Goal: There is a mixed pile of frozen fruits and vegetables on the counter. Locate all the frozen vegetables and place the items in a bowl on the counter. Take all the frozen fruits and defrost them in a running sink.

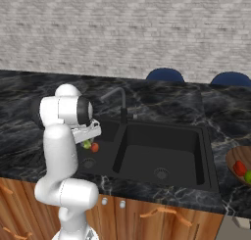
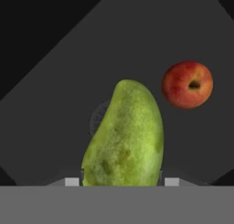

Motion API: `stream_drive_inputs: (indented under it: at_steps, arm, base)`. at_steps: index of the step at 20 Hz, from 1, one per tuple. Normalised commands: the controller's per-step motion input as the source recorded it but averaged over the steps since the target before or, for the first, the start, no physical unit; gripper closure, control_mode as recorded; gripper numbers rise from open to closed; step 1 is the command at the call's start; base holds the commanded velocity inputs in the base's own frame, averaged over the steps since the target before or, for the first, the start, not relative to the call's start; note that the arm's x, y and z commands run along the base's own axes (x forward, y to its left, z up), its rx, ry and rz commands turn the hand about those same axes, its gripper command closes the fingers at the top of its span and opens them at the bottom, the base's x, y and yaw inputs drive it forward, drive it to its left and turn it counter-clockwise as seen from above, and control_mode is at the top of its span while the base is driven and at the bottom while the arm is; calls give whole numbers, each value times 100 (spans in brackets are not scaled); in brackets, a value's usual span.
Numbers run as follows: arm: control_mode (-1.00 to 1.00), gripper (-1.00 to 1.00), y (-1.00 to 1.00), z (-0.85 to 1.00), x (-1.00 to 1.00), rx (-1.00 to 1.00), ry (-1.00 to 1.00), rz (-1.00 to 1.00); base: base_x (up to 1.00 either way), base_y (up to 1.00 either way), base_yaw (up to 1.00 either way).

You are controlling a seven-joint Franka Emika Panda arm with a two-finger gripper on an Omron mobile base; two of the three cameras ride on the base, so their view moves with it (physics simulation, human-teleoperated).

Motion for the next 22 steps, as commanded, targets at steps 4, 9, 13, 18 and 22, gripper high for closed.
stream_drive_inputs:
  at_steps: [4, 9, 13, 18, 22]
  arm:
    - [-100, 100, 0, -43, 26, 0, 6, 0]
    - [-100, 100, 6, -39, 26, 0, 7, 0]
    - [-100, 100, 8, -39, 26, 0, 4, 1]
    - [-100, 100, 12, -38, 25, 0, 4, 1]
    - [-100, 100, -5, -42, 19, 0, 1, 0]
  base:
    - [0, 0, 0]
    - [0, 0, 0]
    - [0, 0, 0]
    - [0, 0, 0]
    - [0, 0, 0]
